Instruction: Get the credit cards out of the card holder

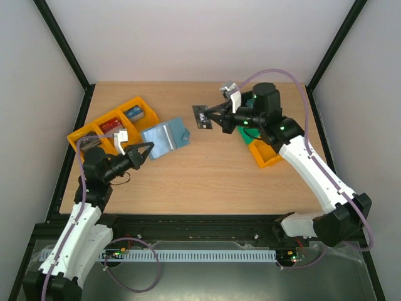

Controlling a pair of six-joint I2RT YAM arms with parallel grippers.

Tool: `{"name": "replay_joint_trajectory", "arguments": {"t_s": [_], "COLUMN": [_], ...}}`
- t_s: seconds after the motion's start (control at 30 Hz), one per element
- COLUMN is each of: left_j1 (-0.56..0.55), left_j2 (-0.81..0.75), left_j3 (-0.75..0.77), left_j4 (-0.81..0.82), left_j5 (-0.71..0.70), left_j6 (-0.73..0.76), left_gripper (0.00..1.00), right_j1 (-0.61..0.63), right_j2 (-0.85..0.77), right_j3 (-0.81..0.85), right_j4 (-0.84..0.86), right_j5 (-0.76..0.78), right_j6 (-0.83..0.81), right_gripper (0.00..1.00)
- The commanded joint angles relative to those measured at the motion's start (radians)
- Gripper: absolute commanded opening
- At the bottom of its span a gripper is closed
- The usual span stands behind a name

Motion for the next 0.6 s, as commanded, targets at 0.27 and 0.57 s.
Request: {"name": "replay_joint_trajectory", "arguments": {"t_s": [0.27,0.57], "left_j1": [0.067,0.106], "left_j2": [0.075,0.064], "left_j3": [-0.249,-0.259], "left_j4": [-0.192,-0.376], "left_j5": [-0.294,-0.498], "left_j6": [-0.306,-0.312], "left_gripper": [0.02,0.51], "right_j1": [-0.052,-0.052], "right_j2": [-0.002,0.028], "right_j3": [0.004,0.014], "right_j4": [-0.021,-0.038], "right_j5": [0.084,0.053], "right_j6": [0.071,0.077], "right_gripper": [0.02,0.02]}}
